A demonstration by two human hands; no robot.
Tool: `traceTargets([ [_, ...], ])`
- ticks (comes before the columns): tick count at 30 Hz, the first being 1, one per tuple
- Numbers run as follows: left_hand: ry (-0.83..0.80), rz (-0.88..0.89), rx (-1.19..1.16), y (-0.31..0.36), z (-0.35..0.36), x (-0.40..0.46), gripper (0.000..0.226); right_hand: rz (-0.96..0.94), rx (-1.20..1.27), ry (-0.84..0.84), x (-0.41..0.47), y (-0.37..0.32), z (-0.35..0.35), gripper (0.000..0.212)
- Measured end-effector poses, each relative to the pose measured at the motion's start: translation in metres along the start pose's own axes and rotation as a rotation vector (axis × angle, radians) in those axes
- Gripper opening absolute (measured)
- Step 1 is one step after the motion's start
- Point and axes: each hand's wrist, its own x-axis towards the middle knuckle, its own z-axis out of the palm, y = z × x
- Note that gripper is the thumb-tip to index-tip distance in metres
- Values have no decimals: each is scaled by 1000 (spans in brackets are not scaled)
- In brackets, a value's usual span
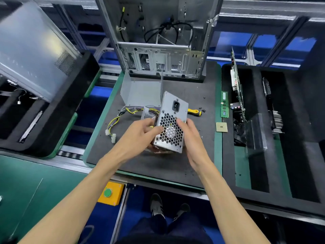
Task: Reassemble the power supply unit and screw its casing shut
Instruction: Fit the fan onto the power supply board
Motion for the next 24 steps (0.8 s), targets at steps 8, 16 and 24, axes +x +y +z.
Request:
traceTargets([
  [8,-110,-77,-367,-27,2,8,26,-85,-148,19,-15,-5,1,29],
  [16,-226,-151,-497,-42,-6,16,33,-108,-233,60,-13,2,8,40],
  [24,-224,-261,-773,-45,-12,16,29,-110,-291,115,-10,9,15,58],
])
